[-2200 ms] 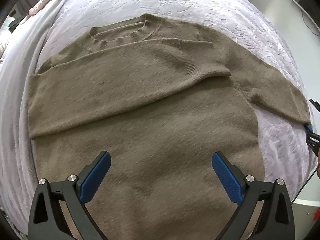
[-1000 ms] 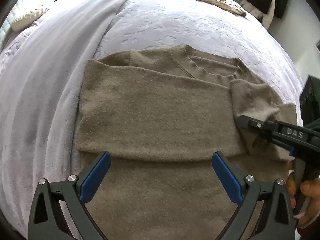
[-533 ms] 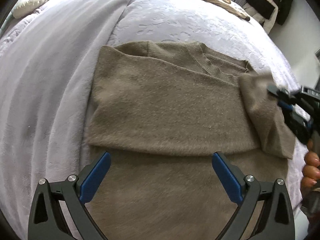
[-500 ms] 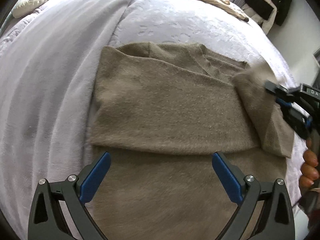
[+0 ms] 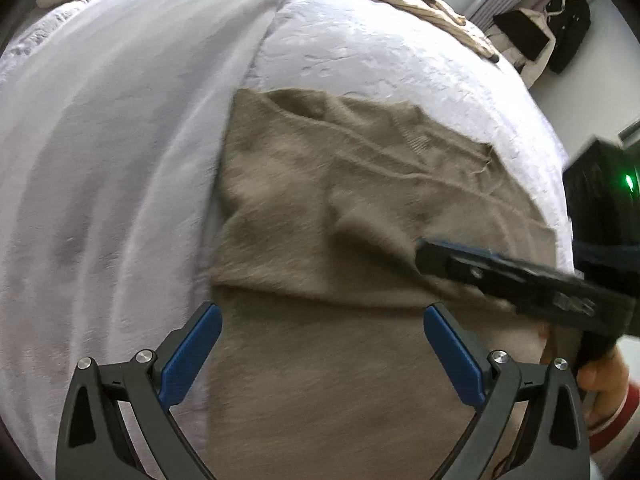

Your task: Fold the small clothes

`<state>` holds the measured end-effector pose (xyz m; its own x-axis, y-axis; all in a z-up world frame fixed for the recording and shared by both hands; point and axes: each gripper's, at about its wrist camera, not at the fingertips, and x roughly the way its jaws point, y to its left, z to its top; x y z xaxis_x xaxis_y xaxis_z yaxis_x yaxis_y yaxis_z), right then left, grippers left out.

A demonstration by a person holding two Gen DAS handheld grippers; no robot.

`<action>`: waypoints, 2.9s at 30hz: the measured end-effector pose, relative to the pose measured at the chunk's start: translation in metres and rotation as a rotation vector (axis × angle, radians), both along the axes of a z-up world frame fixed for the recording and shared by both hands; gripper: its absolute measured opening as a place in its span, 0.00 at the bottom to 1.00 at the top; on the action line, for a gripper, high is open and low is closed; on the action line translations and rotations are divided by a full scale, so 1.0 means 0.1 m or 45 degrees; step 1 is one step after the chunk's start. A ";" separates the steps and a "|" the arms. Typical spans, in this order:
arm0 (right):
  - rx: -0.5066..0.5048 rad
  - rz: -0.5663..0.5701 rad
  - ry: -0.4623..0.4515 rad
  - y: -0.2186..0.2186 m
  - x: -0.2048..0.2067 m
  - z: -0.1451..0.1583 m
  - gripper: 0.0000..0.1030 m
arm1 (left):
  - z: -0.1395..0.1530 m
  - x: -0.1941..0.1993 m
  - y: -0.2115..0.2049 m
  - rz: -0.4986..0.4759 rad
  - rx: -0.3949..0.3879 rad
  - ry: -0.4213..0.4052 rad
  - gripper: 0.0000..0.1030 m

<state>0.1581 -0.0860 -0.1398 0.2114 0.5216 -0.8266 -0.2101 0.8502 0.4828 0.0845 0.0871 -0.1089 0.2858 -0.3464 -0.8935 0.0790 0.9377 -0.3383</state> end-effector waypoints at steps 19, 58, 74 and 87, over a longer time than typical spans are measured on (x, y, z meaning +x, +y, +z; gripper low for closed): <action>0.597 -1.201 0.178 -2.70 -1.69 -0.26 0.56 | -0.36 0.58 -0.42 0.068 -0.148 0.175 0.13; 0.476 -1.071 0.212 -2.74 -1.54 -0.24 0.51 | -0.21 0.54 -0.37 -0.009 0.050 0.079 0.47; 0.352 -1.053 0.234 -2.74 -1.48 -0.42 0.06 | -0.18 0.20 -0.20 -0.045 0.165 0.018 0.03; 0.173 -1.029 0.111 -2.74 -1.57 0.02 0.52 | -0.21 0.09 0.03 0.045 0.235 0.143 0.03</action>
<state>0.0006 -0.3605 -0.1374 0.5023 0.3326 -0.7982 0.4849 0.6560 0.5784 0.0934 0.0897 -0.1298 0.1902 -0.1655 -0.9677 0.0165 0.9861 -0.1654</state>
